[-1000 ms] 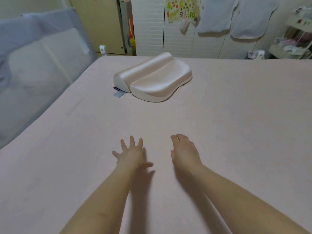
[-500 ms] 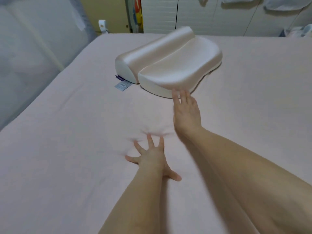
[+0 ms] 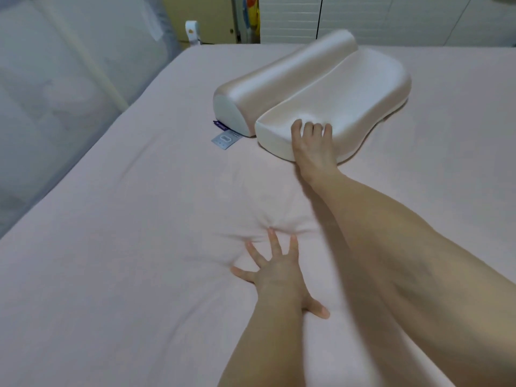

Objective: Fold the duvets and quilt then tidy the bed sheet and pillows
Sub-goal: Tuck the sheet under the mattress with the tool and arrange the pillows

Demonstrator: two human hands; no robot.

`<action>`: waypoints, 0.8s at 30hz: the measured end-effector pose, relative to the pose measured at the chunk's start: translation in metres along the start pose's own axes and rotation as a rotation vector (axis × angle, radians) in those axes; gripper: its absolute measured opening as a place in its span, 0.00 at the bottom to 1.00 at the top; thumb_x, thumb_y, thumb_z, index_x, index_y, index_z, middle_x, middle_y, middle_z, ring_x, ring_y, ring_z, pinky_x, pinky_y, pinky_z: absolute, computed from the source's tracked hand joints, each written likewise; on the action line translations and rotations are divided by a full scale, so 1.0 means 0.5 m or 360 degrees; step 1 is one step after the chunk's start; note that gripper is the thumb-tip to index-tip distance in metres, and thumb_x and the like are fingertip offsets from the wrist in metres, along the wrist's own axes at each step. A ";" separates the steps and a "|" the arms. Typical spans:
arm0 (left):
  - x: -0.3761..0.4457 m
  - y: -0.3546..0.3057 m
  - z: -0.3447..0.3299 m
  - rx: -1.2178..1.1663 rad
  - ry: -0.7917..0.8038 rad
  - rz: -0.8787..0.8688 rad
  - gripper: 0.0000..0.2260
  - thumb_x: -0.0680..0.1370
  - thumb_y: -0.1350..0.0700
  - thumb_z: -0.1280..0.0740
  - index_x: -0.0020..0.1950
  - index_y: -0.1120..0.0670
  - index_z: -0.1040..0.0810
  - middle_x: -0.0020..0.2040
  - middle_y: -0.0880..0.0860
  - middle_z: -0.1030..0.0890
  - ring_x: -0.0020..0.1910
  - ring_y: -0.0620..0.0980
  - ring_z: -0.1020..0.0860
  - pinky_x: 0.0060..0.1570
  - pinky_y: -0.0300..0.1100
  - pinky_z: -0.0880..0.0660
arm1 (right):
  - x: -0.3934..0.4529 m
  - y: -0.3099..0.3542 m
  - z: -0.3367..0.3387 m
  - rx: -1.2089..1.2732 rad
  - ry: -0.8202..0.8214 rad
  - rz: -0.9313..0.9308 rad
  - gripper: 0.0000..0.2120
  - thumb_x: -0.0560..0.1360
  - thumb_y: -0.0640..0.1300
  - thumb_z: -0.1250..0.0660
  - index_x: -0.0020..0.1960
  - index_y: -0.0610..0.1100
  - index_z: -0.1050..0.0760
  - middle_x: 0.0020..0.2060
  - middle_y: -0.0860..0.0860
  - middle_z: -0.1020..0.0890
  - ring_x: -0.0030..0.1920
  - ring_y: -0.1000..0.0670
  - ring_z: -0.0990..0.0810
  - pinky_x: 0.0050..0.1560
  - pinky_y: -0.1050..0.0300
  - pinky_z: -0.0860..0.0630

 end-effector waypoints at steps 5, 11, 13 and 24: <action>-0.011 0.003 0.005 0.0058 -0.0080 -0.0020 0.64 0.58 0.36 0.21 0.76 0.41 0.66 0.75 0.50 0.73 0.72 0.70 0.69 0.58 0.81 0.56 | -0.132 -0.049 -0.004 0.0001 -0.0204 0.0111 0.15 0.63 0.33 0.48 0.38 0.41 0.23 0.29 0.47 0.24 0.29 0.46 0.25 0.32 0.58 0.30; -0.088 0.007 -0.007 0.0074 -0.0394 -0.0076 0.49 0.71 0.33 0.33 0.79 0.46 0.61 0.78 0.53 0.64 0.76 0.64 0.61 0.68 0.69 0.53 | -0.365 -0.146 0.021 0.0294 -0.0003 0.0165 0.13 0.72 0.29 0.46 0.52 0.35 0.26 0.46 0.38 0.22 0.48 0.38 0.23 0.42 0.49 0.35; -0.144 0.005 -0.025 -0.0002 -0.0522 -0.0161 0.34 0.77 0.41 0.36 0.77 0.52 0.45 0.78 0.57 0.48 0.76 0.62 0.47 0.70 0.61 0.44 | -0.447 -0.152 0.034 0.0439 0.0112 0.0178 0.13 0.75 0.31 0.45 0.55 0.38 0.28 0.51 0.40 0.23 0.53 0.39 0.26 0.43 0.50 0.39; -0.557 -0.038 -0.063 -0.0573 -0.0742 0.0014 0.22 0.79 0.49 0.38 0.66 0.62 0.33 0.63 0.60 0.30 0.59 0.61 0.27 0.52 0.51 0.29 | -1.066 -0.252 0.188 0.0635 0.0937 0.0544 0.09 0.72 0.38 0.38 0.51 0.45 0.25 0.51 0.47 0.22 0.55 0.44 0.25 0.44 0.57 0.38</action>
Point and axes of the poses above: each hand's wrist, its own x-axis towards the middle knuckle, its own z-axis out of the back of the hand, y = z × x, the point moved 9 cm from there along x, towards the middle knuckle
